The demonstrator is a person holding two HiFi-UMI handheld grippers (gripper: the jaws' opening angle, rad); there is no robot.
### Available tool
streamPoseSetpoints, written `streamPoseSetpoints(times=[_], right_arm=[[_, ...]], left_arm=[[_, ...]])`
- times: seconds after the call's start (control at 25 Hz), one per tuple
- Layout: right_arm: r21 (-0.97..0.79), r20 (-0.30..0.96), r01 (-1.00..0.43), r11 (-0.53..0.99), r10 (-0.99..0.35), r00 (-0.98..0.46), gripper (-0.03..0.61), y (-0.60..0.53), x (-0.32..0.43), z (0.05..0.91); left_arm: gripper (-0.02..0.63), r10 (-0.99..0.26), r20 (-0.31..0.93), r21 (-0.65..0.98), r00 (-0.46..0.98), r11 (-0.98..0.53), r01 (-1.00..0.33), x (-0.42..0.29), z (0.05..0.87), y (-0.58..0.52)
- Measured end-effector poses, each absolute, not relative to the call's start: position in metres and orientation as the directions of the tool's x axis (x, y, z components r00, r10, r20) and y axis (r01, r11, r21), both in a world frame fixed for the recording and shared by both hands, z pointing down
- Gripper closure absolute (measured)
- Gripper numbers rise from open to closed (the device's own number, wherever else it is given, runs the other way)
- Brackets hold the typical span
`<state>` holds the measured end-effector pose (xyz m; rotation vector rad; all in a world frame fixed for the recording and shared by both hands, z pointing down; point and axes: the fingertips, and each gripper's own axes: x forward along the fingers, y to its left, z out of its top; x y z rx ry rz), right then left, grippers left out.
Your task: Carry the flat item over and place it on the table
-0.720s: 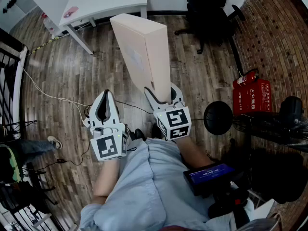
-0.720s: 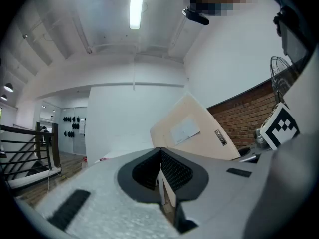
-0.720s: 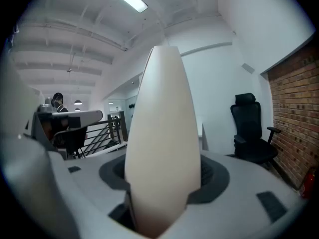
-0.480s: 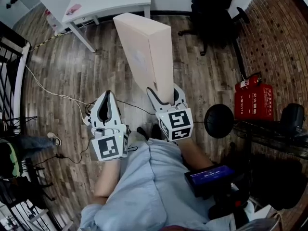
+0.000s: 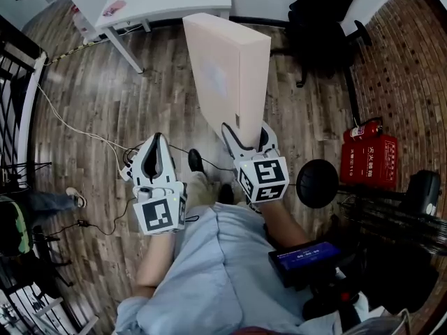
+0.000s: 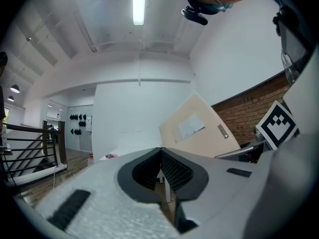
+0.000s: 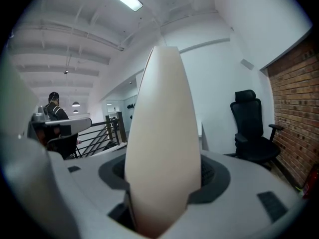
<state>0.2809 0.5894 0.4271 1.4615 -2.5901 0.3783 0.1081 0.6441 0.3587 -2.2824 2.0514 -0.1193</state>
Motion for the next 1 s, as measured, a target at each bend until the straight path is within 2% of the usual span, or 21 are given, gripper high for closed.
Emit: streamPoseSetpoints(times=[0.56, 1.0], right_arm=[[-0.136, 0.292, -0.851, 0.507, -0.800, -0.524, 0.299, 0.439, 0.163, 0.444], [-0.113, 0.239, -0.854, 0.507, -0.821, -0.519, 0.299, 0.338, 0.085, 0.410]], left_arm=[[0.604, -0.995, 0.025, -0.084, 0.099, -0.100, -0.991, -0.017, 0.373, 0.482], [0.604, -0.993, -0.036, -0.116, 0.109, -0.104, -0.988, -0.095, 0.341, 0.385]])
